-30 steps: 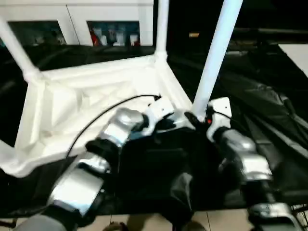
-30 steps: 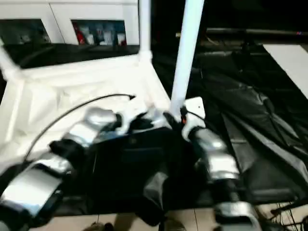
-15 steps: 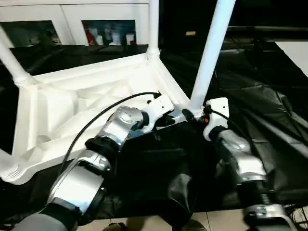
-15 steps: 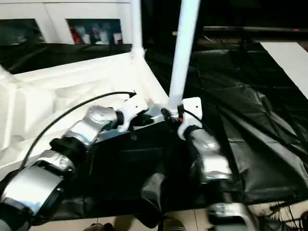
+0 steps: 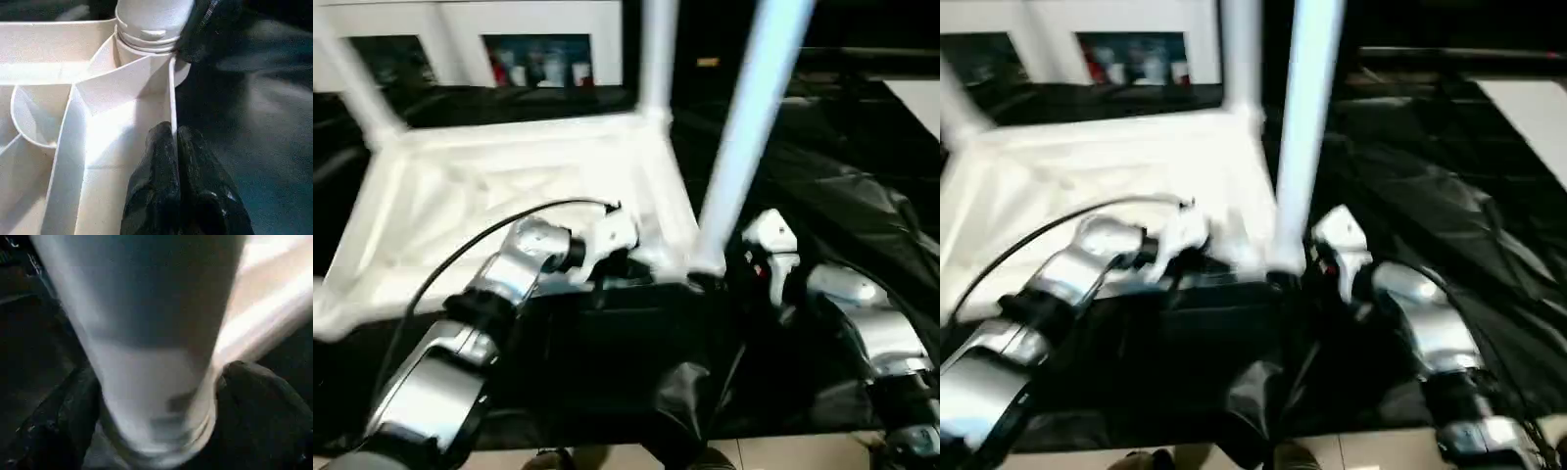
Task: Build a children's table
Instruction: Rotate leg to tighten
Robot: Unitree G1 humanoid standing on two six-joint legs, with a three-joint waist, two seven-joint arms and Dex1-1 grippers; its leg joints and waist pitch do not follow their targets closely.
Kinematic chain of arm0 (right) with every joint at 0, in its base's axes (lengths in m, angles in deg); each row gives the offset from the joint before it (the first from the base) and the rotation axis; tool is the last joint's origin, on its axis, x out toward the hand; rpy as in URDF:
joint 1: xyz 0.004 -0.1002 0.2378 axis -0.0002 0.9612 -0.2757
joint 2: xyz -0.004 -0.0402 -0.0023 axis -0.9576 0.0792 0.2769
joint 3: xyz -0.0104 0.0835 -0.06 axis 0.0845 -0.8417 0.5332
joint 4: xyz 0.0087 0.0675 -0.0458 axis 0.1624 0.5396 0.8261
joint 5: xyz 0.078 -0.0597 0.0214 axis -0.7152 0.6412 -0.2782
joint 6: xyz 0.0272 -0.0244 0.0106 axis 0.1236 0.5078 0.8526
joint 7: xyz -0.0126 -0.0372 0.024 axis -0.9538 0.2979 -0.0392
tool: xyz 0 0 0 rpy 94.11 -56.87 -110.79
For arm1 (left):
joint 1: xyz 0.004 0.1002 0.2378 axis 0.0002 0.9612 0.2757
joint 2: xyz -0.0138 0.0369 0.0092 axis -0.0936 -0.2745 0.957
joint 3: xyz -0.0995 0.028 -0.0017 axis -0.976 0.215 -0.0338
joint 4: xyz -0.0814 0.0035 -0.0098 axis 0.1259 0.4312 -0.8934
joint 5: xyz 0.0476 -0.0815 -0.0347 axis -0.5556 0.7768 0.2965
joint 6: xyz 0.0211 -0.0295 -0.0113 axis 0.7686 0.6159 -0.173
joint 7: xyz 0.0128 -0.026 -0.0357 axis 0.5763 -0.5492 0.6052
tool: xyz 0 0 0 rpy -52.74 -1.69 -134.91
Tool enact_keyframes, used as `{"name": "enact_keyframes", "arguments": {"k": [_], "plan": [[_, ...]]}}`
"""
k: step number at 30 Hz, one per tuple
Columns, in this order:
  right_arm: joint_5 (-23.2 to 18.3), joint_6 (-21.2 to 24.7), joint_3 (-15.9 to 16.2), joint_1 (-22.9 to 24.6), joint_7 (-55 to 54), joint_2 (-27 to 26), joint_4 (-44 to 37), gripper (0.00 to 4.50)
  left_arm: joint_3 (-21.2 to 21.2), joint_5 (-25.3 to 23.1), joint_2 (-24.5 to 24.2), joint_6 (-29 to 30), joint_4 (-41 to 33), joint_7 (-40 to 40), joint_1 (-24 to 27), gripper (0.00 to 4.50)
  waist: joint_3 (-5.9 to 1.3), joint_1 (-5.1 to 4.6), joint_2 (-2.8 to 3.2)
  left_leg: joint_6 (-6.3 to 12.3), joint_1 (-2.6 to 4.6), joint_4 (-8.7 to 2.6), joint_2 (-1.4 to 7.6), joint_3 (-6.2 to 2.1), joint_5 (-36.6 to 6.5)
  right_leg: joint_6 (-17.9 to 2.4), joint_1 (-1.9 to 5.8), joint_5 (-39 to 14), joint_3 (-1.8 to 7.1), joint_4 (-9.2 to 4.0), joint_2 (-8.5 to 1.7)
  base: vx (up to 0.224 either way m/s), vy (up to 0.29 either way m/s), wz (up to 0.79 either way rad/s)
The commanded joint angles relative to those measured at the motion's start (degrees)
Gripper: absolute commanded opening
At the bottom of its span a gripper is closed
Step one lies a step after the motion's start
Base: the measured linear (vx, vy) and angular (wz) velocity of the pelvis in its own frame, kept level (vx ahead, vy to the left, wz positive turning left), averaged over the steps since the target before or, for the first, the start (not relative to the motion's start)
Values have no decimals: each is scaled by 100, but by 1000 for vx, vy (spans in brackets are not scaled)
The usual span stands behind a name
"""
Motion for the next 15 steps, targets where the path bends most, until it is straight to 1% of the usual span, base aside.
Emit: {"name": "enact_keyframes", "arguments": {"k": [1, 2, 3, 6, 8, 10, 12, 14, 15], "plan": [[-81, 79, -17, 22, 114, 129, -146, 418, 130, 137, 53, 19, -103, -312, 82, 0, -363, 19, -55, 559, 87, -302, 219, -30, -1015, -1711, 333, -725, 176, -312, -329, 0, 0, 0], [-78, 92, 1, 30, 149, 139, -158, 418, 129, 137, 51, 22, -108, -318, 84, 0, -360, 18, -59, 540, 81, -304, 214, -32, -1032, -1695, 333, -786, 175, -316, -331, 0, 0, 0], [-55, 157, 82, 64, 300, 177, -196, 418, 123, 133, 39, 35, -120, -342, 91, 0, -360, 20, -77, 510, 71, -303, 202, -37, -1032, -1644, 342, -884, 174, -321, -332, 0, 0, 0], [52, 148, 170, 80, 437, 167, -134, 418, 99, 70, 24, 31, -83, -279, 90, 0, -372, 25, -93, 522, 68, -291, 192, -36, -940, -1602, 341, -853, 180, -317, -337, 0, 0, 0], [54, 148, 172, 76, 444, 161, -122, 393, 95, 61, 19, 33, -78, -267, 87, 0, -374, 36, -89, 541, 63, -287, 186, -38, -867, -1585, 342, -821, 181, -315, -339, 0, 0, 0], [5, 156, 158, 64, 474, 155, -111, 393, 86, 73, -9, 85, -137, -286, 101, 0, -375, 36, -92, 550, 61, -286, 183, -39, -850, -1582, 343, -813, 177, -313, -335, 0, 0, 0], [-44, 164, 171, 56, 483, 165, -111, 370, 82, 82, -31, 122, -176, -306, 112, 0, -374, 35, -93, 538, 58, -287, 182, -41, -876, -1568, 344, -883, 175, -316, -333, 0, 0, 0], [-87, 189, 165, 53, 498, 163, -111, 360, 79, 84, -40, 143, -181, -324, 112, 0, -376, 37, -85, 539, 60, -286, 182, -42, -859, -1569, 343, -858, 176, -314, -331, 0, 0, 0], [-89, 185, 161, 57, 497, 157, -102, 357, 80, 84, -39, 153, -175, -335, 109, 0, -378, 35, -91, 538, 58, -285, 181, -42, -846, -1569, 345, -841, 173, -310, -328, 0, 0, 0]]}}
